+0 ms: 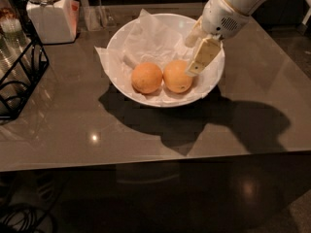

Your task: Pick orange from white bowl

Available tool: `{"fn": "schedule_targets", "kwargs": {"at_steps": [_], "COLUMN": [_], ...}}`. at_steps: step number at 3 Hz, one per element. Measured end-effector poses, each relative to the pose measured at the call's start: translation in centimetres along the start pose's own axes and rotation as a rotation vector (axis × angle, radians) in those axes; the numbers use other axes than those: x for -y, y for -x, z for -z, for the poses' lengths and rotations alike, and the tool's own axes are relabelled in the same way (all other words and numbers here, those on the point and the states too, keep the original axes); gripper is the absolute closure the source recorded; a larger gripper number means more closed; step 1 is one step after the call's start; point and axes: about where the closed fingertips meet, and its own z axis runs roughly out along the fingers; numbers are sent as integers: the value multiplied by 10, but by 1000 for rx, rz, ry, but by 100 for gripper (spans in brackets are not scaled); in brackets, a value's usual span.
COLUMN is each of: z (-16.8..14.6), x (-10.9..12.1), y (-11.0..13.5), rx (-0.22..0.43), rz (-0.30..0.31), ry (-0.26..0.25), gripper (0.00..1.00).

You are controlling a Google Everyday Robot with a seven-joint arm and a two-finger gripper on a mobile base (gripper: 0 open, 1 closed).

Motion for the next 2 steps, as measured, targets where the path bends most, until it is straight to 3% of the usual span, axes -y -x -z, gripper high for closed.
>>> {"fn": "schedule_targets", "kwargs": {"at_steps": [1,2], "z": [-17,-36], "x": [6,11], "y": [2,3], "rx": [15,24], "rz": [-3,-5], "ry": [43,91], "gripper": [24,32]}}
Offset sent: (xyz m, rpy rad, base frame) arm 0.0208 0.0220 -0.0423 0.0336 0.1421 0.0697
